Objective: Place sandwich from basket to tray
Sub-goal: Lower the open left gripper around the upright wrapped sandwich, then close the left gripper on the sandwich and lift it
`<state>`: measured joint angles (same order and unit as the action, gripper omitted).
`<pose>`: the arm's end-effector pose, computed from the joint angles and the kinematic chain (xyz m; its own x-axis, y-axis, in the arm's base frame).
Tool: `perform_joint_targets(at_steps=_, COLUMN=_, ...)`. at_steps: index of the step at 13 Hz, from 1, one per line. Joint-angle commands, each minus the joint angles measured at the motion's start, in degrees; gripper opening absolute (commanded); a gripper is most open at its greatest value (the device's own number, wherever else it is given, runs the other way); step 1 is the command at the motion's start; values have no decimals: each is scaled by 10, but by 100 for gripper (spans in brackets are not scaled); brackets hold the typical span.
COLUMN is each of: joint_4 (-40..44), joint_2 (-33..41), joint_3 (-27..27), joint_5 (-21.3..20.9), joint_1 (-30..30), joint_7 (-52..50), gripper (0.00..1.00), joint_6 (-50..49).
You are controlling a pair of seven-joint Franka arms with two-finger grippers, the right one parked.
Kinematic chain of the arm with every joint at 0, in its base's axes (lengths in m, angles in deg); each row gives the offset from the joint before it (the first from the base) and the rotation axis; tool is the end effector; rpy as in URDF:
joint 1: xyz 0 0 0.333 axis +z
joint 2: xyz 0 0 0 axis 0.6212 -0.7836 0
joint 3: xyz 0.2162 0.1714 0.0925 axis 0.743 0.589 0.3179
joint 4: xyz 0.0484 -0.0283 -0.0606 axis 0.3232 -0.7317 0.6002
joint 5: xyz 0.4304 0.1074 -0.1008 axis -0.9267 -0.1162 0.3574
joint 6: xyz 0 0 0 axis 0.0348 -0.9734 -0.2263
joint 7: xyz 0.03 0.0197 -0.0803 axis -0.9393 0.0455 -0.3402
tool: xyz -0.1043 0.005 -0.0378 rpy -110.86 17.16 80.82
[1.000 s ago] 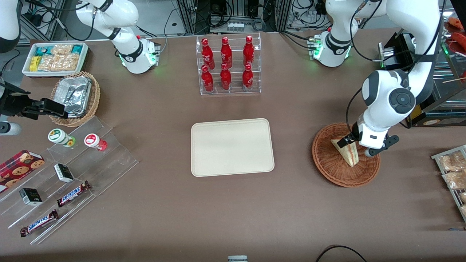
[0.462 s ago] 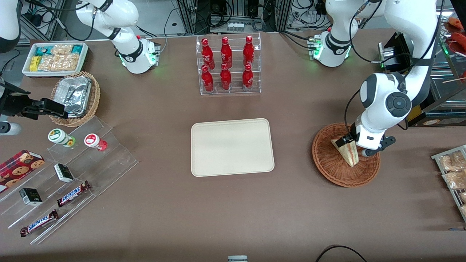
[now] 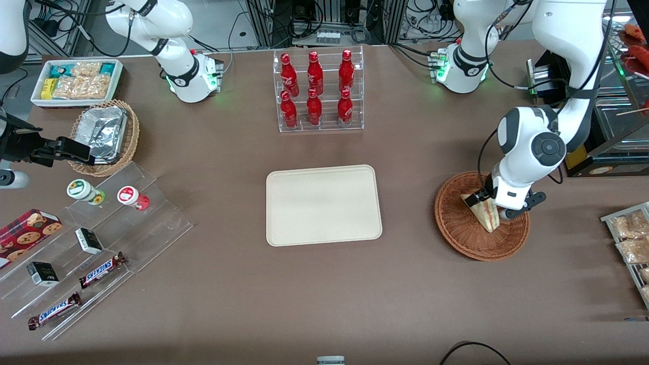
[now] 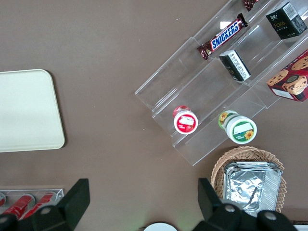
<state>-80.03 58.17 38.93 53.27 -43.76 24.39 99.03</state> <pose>0.5615 -0.0562 0.1735 0.8894 0.4561 -0.0299 0.4555 -0.8898 -0.0272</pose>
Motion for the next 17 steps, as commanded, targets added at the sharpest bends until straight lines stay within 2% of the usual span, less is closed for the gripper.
perform_joint_targets(at_steps=1, joint_4=-16, joint_2=-6, joint_3=2, joint_5=-4, joint_1=1, joint_7=6, gripper=68, joint_6=31)
perform_joint_targets(at_steps=2, joint_4=-18, joint_2=-2, joint_3=2, joint_5=-4, joint_1=1, joint_7=9, gripper=39, joint_6=27)
perform_joint_targets(at_steps=4, joint_4=-17, joint_2=15, joint_3=3, joint_5=-4, joint_1=1, joint_7=18, gripper=10, joint_6=-3)
perform_joint_targets(at_steps=5, joint_4=-16, joint_2=28, joint_3=3, joint_5=-4, joint_1=2, joint_7=23, gripper=0, joint_6=-25)
perform_joint_targets(at_steps=7, joint_4=-6, joint_2=55, joint_3=4, joint_5=-4, joint_1=1, joint_7=34, gripper=0, joint_6=-70)
perform_joint_targets(at_steps=10, joint_4=61, joint_2=53, joint_3=-2, joint_5=-6, joint_1=-8, joint_7=35, gripper=0, joint_6=-162)
perform_joint_targets(at_steps=17, joint_4=159, joint_2=7, joint_3=-9, joint_5=-6, joint_1=-112, joint_7=30, gripper=0, joint_6=-222)
